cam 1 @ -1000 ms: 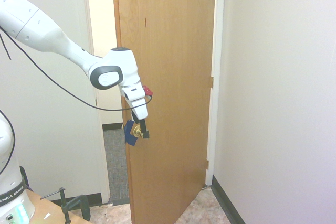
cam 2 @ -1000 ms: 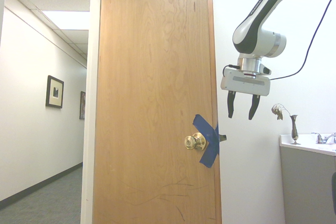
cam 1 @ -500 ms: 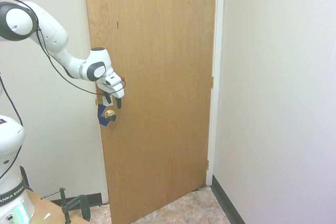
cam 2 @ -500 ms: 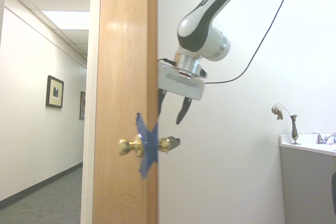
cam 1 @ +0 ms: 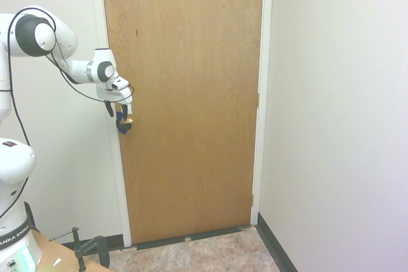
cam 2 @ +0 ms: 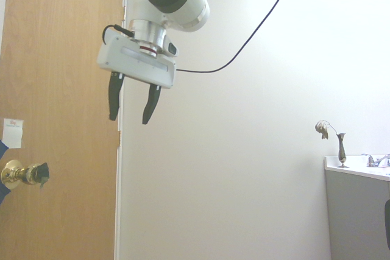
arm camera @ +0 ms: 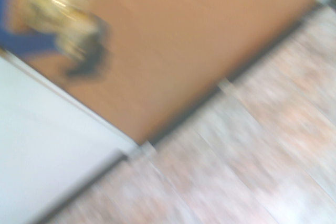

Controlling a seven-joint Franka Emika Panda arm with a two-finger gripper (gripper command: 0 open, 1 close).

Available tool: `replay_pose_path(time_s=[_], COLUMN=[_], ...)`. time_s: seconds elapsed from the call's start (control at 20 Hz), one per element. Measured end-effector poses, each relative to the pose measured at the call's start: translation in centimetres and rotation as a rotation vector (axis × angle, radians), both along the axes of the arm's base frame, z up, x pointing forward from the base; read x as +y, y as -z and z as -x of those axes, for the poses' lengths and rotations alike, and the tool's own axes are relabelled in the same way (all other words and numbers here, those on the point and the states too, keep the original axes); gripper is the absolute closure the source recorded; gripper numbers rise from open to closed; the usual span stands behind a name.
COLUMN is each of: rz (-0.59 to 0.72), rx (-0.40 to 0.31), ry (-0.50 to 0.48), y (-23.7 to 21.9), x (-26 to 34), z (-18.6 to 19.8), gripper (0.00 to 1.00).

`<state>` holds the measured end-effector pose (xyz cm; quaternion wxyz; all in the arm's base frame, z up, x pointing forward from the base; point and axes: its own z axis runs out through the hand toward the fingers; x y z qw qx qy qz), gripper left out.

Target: Shut the door

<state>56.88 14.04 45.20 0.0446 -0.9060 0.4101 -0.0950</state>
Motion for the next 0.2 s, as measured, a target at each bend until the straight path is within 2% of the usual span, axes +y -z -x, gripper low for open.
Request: replay_pose_path(time_s=[0.2], rz=[0.055], rx=[0.086], ry=[0.017], y=[-2.0], x=[-7.1], z=[6.4], gripper=[0.00])
